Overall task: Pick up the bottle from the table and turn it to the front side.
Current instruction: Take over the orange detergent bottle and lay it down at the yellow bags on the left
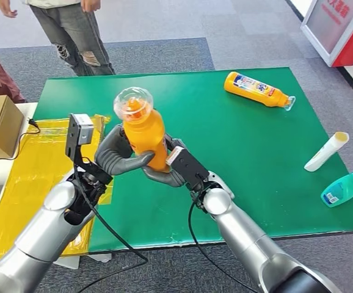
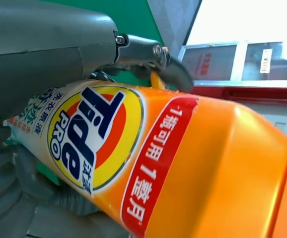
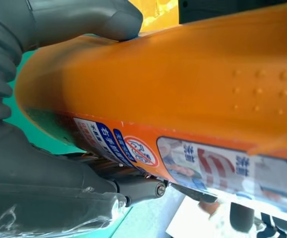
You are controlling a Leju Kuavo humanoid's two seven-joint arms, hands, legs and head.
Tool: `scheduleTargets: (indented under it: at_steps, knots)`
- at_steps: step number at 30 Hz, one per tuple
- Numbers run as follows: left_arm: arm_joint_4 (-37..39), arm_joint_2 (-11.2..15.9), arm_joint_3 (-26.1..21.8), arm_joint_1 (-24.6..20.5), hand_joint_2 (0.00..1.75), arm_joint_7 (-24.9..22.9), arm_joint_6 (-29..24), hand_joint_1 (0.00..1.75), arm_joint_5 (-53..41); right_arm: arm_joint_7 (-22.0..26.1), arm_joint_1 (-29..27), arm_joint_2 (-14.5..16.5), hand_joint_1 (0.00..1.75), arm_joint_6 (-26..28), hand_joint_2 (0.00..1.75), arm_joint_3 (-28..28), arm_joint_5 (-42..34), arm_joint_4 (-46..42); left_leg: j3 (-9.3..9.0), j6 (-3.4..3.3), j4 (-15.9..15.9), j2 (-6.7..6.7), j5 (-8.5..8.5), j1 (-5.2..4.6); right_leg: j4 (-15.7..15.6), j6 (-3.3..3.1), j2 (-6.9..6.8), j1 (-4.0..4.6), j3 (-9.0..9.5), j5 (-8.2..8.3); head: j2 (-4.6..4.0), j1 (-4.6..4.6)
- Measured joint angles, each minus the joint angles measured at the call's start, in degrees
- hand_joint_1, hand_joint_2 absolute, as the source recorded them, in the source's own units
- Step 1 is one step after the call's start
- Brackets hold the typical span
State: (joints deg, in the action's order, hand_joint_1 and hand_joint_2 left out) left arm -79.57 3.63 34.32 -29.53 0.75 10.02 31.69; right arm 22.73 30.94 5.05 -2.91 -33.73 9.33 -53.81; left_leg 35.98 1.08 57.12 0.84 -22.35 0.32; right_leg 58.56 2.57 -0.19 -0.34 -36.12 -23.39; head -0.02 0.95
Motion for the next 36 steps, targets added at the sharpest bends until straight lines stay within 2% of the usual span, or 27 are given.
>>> scheduleTargets:
  at_steps: [12,14,16,18,26,30,36]
  knots:
    - [0.81,0.0,-0.03,-0.09,1.75,0.23,-0.32,1.75,-2.63,-0.57,0.17,0.31,1.75,0.05,1.75,-0.02,0.87,0.95,0.0,0.0,0.0,0.0,0.0,0.0,0.0,0.0,0.0,0.0,0.0,0.0,0.0,-0.01]
    - [0.91,0.0,-0.02,-0.07,1.75,0.24,-0.44,1.75,-2.82,-0.65,0.24,0.39,1.66,0.05,1.75,-0.01,0.87,1.25,0.0,0.0,0.0,0.0,0.0,0.0,0.0,0.0,0.0,0.0,0.0,0.0,0.0,-0.01]
    - [0.98,0.0,0.01,-0.04,1.75,0.25,-0.52,1.75,-2.9,-0.7,0.39,0.48,0.79,0.07,1.75,0.0,0.85,1.63,0.0,0.0,0.0,0.0,0.0,0.0,0.0,0.0,0.0,0.0,0.0,0.0,0.0,0.0]
    - [1.01,0.0,0.01,0.01,1.75,0.39,-0.69,1.75,-3.37,-0.89,0.64,0.61,0.0,0.17,1.75,0.03,0.8,2.25,0.0,0.0,0.0,0.0,0.0,0.0,0.0,0.0,0.0,0.0,0.0,0.0,0.0,0.0]
    - [0.56,0.0,0.04,0.67,1.75,2.62,-2.11,1.75,-7.14,-1.8,2.16,1.0,0.0,0.56,1.75,0.3,0.57,5.05,0.0,0.0,0.0,0.03,0.0,0.0,0.0,0.0,0.02,0.0,-0.02,0.0,0.0,-0.01]
    - [-4.41,-0.17,-0.18,0.21,1.75,5.67,-4.56,1.75,-12.27,-3.26,1.14,1.03,0.0,1.23,1.75,0.85,0.63,9.05,0.08,0.0,0.0,0.0,-0.01,-0.01,0.0,0.0,-0.01,0.0,-0.02,0.0,0.0,-0.01]
    - [-7.92,-0.05,-0.78,0.46,1.75,7.87,-6.93,1.75,-17.89,-3.82,0.21,0.95,0.0,1.76,1.75,2.13,0.91,10.13,0.09,0.0,0.0,-0.02,-0.01,-0.01,0.0,0.0,-0.02,0.0,-0.01,0.0,0.0,-0.02]
